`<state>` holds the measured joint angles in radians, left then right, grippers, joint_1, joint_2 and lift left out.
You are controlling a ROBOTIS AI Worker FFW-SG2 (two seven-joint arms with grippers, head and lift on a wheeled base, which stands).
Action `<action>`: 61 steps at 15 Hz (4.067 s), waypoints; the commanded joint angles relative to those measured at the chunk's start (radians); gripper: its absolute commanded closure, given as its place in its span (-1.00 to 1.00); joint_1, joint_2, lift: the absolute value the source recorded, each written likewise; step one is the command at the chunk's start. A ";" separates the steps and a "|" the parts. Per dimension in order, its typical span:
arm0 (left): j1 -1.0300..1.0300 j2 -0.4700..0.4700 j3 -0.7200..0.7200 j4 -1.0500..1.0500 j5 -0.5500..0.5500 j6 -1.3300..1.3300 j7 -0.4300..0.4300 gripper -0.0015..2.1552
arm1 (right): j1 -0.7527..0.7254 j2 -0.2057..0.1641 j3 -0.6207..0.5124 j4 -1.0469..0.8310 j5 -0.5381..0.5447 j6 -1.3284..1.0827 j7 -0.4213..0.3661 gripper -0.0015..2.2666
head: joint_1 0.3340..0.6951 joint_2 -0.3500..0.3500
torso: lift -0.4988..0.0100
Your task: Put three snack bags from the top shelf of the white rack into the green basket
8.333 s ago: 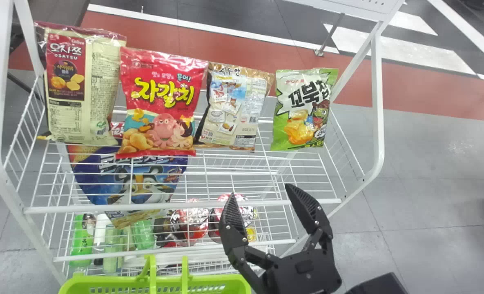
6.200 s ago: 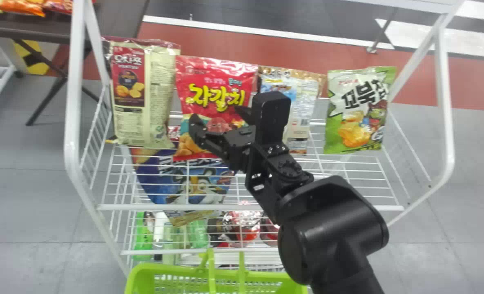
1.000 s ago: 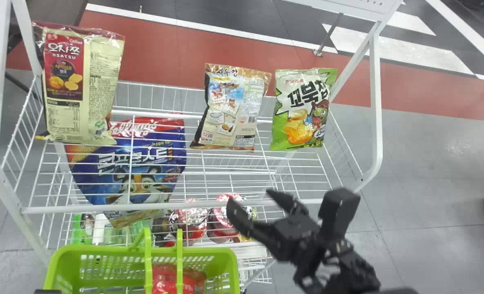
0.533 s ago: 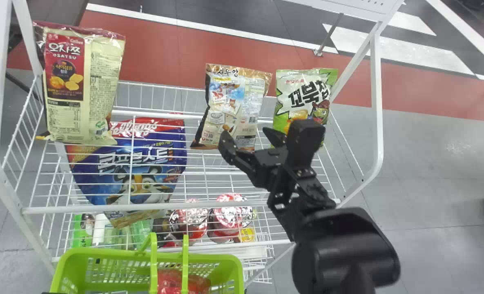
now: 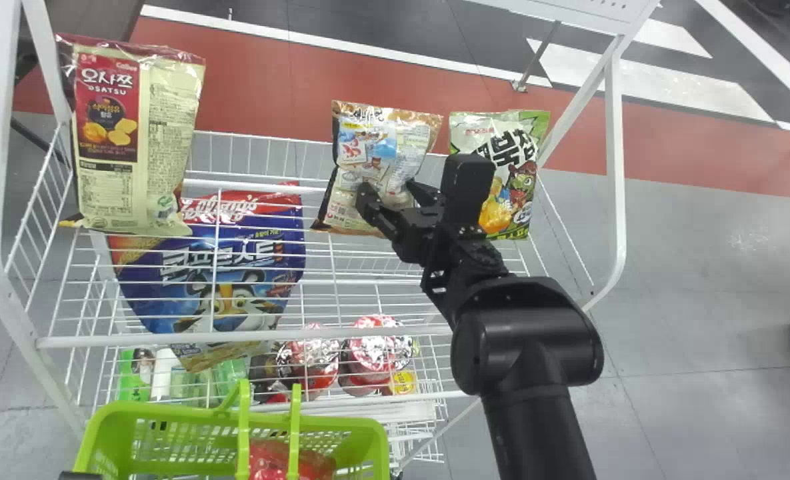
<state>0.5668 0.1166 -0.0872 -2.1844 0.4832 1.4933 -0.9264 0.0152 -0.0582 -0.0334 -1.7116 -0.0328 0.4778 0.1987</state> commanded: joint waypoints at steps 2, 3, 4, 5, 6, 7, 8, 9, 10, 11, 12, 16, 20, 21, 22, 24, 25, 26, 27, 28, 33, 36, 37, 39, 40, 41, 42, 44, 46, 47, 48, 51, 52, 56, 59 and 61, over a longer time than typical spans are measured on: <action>-0.002 0.000 0.003 -0.002 0.002 0.003 0.000 1.00 | 0.055 0.000 0.015 -0.062 -0.004 -0.018 0.018 0.86 | 1.00 -1.00 | 0.96; -0.004 0.000 0.003 0.000 0.003 0.003 0.000 1.00 | 0.080 0.000 0.020 -0.092 -0.006 -0.018 0.018 0.86 | 1.00 -1.00 | 0.96; -0.005 0.000 0.003 0.000 0.003 0.000 0.000 1.00 | 0.117 0.000 0.020 -0.137 -0.006 -0.021 0.018 0.86 | 1.00 -1.00 | 0.96; -0.005 0.000 0.004 0.000 0.003 0.003 -0.002 1.00 | 0.157 0.000 0.020 -0.194 -0.006 -0.018 0.016 0.86 | 1.00 -1.00 | 0.96; -0.005 0.000 0.009 -0.002 0.003 0.003 -0.003 1.00 | 0.201 0.000 0.015 -0.246 -0.004 -0.018 0.016 0.86 | 1.00 -1.00 | 0.96; -0.005 0.000 0.014 -0.002 0.005 0.003 -0.003 1.00 | 0.256 0.000 0.009 -0.313 0.001 -0.018 0.016 0.86 | 1.00 -1.00 | 0.96; -0.005 0.000 0.018 -0.003 0.005 0.003 -0.003 1.00 | 0.319 -0.003 -0.003 -0.391 0.008 -0.015 0.016 0.86 | 1.00 -1.00 | 0.96; -0.008 0.000 0.023 -0.005 0.005 0.003 -0.002 1.00 | 0.388 -0.005 -0.023 -0.479 0.007 0.000 0.025 0.86 | 1.00 -1.00 | 0.96; -0.013 -0.002 0.024 -0.005 0.005 0.003 0.000 1.00 | 0.451 -0.005 -0.043 -0.548 0.004 0.028 0.048 0.86 | 1.00 -1.00 | 0.96; -0.015 -0.006 0.029 -0.003 0.005 0.003 0.001 1.00 | 0.525 -0.003 -0.071 -0.632 -0.009 0.095 0.076 0.86 | 1.00 -1.00 | 0.96; -0.016 -0.009 0.032 -0.002 0.005 0.003 0.001 1.00 | 0.586 0.000 -0.099 -0.687 -0.033 0.138 0.093 0.86 | 1.00 -1.00 | 0.96; -0.007 -0.020 0.047 -0.005 0.005 -0.003 0.004 1.00 | 0.775 0.001 -0.195 -0.761 -0.125 0.267 0.180 0.86 | 1.00 -1.00 | 0.96; -0.005 -0.028 0.043 -0.006 0.005 -0.003 0.012 1.00 | 0.848 0.011 -0.252 -0.757 -0.239 0.540 0.360 0.86 | 1.00 -1.00 | 0.96; -0.002 -0.028 0.040 -0.008 0.005 -0.003 0.012 1.00 | 0.850 0.011 -0.247 -0.740 -0.262 0.586 0.389 0.86 | 1.00 -1.00 | 0.96; 0.001 -0.028 0.038 -0.009 0.005 -0.006 0.014 1.00 | 0.852 0.011 -0.234 -0.717 -0.282 0.623 0.407 0.86 | 1.00 -1.00 | 0.96; 0.005 -0.028 0.032 -0.011 0.003 -0.006 0.014 1.00 | 0.850 0.009 -0.175 -0.681 -0.288 0.632 0.416 0.86 | 1.00 -1.00 | 0.96; 0.005 -0.028 0.026 -0.011 0.002 -0.006 0.015 1.00 | 0.844 0.008 -0.135 -0.671 -0.279 0.632 0.413 0.86 | 1.00 -1.00 | 0.96; 0.005 -0.028 0.020 -0.011 0.000 -0.006 0.015 1.00 | 0.838 0.005 -0.100 -0.663 -0.274 0.629 0.413 0.86 | 1.00 -1.00 | 0.96; 0.005 -0.028 0.009 -0.011 -0.006 -0.006 0.017 1.00 | 0.830 0.001 -0.065 -0.658 -0.271 0.617 0.412 0.86 | 1.00 -1.00 | 0.96; 0.005 -0.028 -0.002 -0.012 -0.009 -0.006 0.018 1.00 | 0.822 0.001 -0.034 -0.651 -0.266 0.589 0.409 0.86 | 1.00 -1.00 | 0.96; 0.016 -0.023 -0.019 -0.022 -0.014 -0.006 0.017 1.00 | 0.735 0.000 0.052 -0.545 -0.279 0.513 0.404 0.86 | 1.00 -1.00 | 0.96; 0.016 -0.021 -0.022 -0.031 -0.015 -0.006 0.018 1.00 | 0.712 -0.006 0.063 -0.476 -0.292 0.466 0.418 0.51 | 1.00 -1.00 | 0.96; 0.016 -0.020 -0.025 -0.035 -0.017 -0.006 0.021 1.00 | 0.709 -0.012 0.059 -0.474 -0.288 0.485 0.418 -0.20 | 1.00 -1.00 | 0.96; 0.016 -0.020 -0.028 -0.038 -0.021 -0.006 0.026 1.00 | 0.706 -0.028 0.049 -0.482 -0.266 0.546 0.418 -1.00 | 1.00 -1.00 | 0.96; 0.016 -0.020 -0.029 -0.040 -0.021 -0.006 0.028 1.00 | 0.715 -0.028 0.033 -0.487 -0.254 0.549 0.415 -1.00 | 1.00 -1.00 | 0.96; 0.016 -0.020 -0.029 -0.040 -0.021 -0.006 0.031 1.00 | 0.717 -0.028 0.012 -0.490 -0.253 0.549 0.413 -0.97 | 1.00 -1.00 | 0.96; 0.016 -0.020 -0.029 -0.040 -0.021 -0.006 0.031 1.00 | 0.720 -0.028 -0.011 -0.494 -0.253 0.549 0.410 -0.96 | 1.00 -1.00 | 0.96; 0.016 -0.020 -0.029 -0.040 -0.021 -0.006 0.031 1.00 | 0.727 -0.023 -0.042 -0.511 -0.222 0.519 0.386 -0.96 | 1.00 -1.00 | 0.96; 0.016 -0.020 -0.029 -0.040 -0.021 -0.006 0.031 1.00 | 0.732 -0.017 -0.079 -0.513 -0.219 0.463 0.369 -0.96 | 1.00 -1.00 | 0.96; 0.016 -0.020 -0.028 -0.040 -0.021 -0.003 0.031 1.00 | 0.732 -0.012 -0.100 -0.517 -0.220 0.457 0.369 -0.96 | 1.00 -1.00 | 0.96; 0.015 -0.020 -0.028 -0.038 -0.021 -0.006 0.032 1.00 | 0.733 -0.009 -0.115 -0.523 -0.223 0.445 0.369 -0.96 | 1.00 -1.00 | 0.96; 0.015 -0.021 -0.029 -0.038 -0.025 -0.006 0.032 1.00 | 0.743 0.009 -0.166 -0.546 -0.229 0.295 0.361 -0.96 | 1.00 -1.00 | 0.96; 0.015 -0.021 -0.029 -0.040 -0.025 -0.003 0.032 1.00 | 0.743 0.017 -0.180 -0.546 -0.229 0.190 0.332 -0.96 | 1.00 -1.00 | 0.96; 0.015 -0.021 -0.031 -0.035 -0.026 -0.006 0.035 1.00 | 0.598 0.020 -0.240 -0.496 -0.211 -0.061 0.225 -0.96 | 1.00 -1.00 | 0.96; 0.015 -0.021 -0.034 -0.034 -0.031 -0.006 0.037 1.00 | 0.407 0.023 -0.275 -0.362 -0.137 -0.156 0.177 -0.96 | 1.00 -1.00 | 0.96; 0.015 -0.020 -0.032 -0.029 -0.032 -0.006 0.038 1.00 | 0.296 0.023 -0.273 -0.263 -0.050 -0.264 0.122 -0.96 | 1.00 -1.00 | 0.96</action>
<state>0.5814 0.0953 -0.1205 -2.2163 0.4520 1.4873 -0.8882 0.3917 -0.0348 -0.3057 -2.0428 -0.1434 0.2760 0.3434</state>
